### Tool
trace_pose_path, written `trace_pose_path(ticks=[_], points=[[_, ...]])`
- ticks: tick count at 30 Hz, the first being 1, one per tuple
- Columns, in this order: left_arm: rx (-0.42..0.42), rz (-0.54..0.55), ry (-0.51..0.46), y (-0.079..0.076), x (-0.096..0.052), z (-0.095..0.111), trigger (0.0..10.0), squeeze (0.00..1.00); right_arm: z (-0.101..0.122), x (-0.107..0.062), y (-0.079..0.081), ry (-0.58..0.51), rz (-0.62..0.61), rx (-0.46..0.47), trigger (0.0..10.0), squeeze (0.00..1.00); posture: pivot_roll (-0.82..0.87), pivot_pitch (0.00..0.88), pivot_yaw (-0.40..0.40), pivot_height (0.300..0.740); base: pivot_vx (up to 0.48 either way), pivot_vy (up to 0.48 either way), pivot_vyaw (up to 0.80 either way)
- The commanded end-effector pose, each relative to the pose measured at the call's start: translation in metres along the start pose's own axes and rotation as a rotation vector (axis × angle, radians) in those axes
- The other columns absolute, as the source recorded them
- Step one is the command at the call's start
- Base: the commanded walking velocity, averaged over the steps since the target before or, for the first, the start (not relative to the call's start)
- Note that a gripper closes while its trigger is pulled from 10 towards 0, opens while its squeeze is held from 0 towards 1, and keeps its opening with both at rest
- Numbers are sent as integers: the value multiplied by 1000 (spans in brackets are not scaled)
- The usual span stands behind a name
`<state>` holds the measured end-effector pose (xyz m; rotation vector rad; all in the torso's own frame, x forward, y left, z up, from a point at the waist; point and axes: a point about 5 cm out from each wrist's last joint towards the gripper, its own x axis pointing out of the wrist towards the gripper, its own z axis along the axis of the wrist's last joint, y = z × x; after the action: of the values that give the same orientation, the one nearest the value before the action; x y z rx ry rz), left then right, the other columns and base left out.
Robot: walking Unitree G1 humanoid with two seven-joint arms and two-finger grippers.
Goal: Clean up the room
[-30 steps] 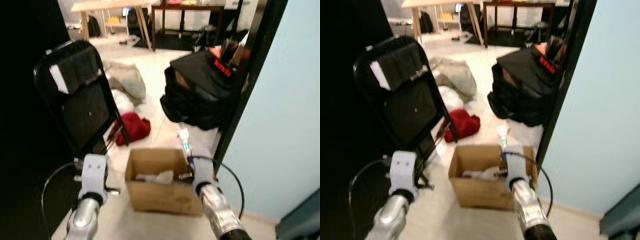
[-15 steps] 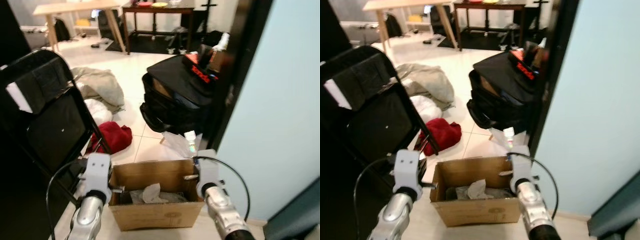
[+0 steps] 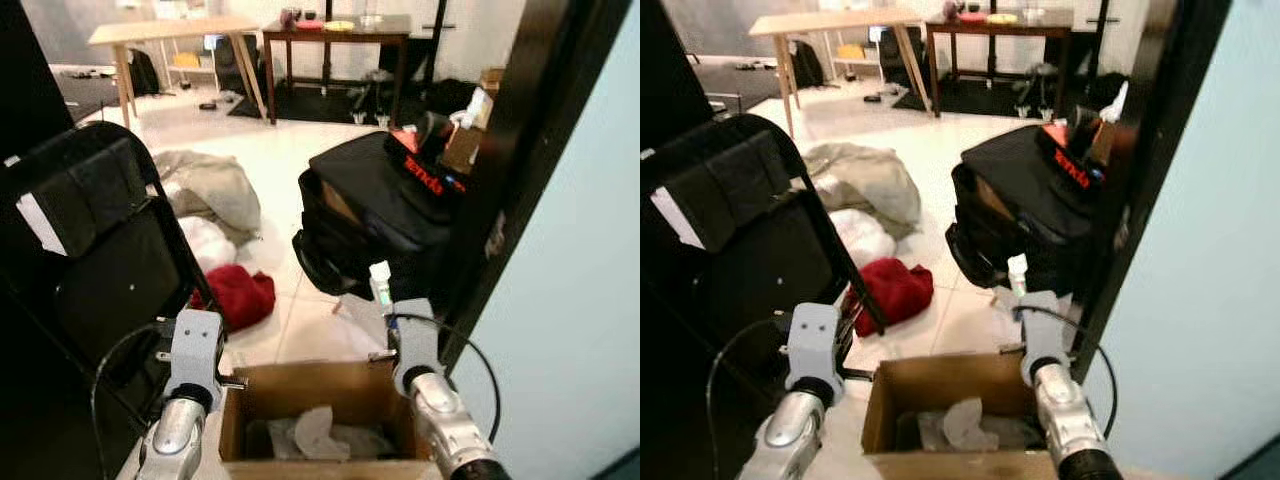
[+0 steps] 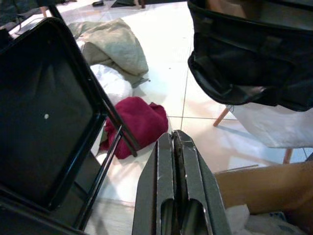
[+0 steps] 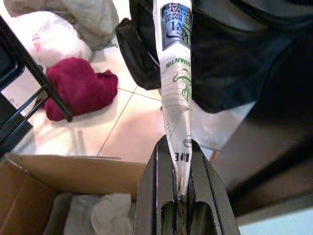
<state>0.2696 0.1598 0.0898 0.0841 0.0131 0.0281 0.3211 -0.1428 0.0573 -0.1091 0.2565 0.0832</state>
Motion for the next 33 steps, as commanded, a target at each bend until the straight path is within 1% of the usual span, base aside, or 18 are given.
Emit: trace_pose_path(ticks=[1,3,15,19,20,24,27,29,30,33], points=[[5,17,19,5,-2,-5,10000,0,-7,-2,7,27,16,13,10000,0,-14,89,15,740,292,0,0],[6,17,20,5,-3,-5,10000,0,-7,-2,7,28,18,12,10000,0,-14,91,15,740,281,0,0],[30,-12,38,1,-3,-8,10000,0,-8,-2,8,35,25,5,10000,0,-15,97,14,740,0,0,0],[33,-19,66,-1,-3,-12,10000,0,-8,-2,8,37,28,-3,10000,0,-15,97,14,740,0,-480,0],[11,-11,84,-1,-3,-14,10000,0,-8,-2,7,38,29,-5,10000,0,-20,98,10,740,0,0,0],[28,-14,106,-2,-3,-19,10000,0,-9,-2,8,50,43,-17,10000,0,-23,98,8,740,0,0,0],[44,-30,118,-2,-3,-21,10000,0,-10,-1,9,73,69,-43,10000,0,-25,100,8,740,0,0,0],[80,-58,125,-1,-2,-22,10000,0,-13,2,12,114,133,-102,10000,0,-27,103,3,740,0,0,0],[111,-71,118,0,-2,-22,10000,0,-14,3,14,132,165,-134,10000,0,-28,104,2,740,0,0,0],[132,-79,113,1,-1,-22,10000,0,-14,3,16,142,183,-153,10000,0,-28,104,2,740,0,0,0]])
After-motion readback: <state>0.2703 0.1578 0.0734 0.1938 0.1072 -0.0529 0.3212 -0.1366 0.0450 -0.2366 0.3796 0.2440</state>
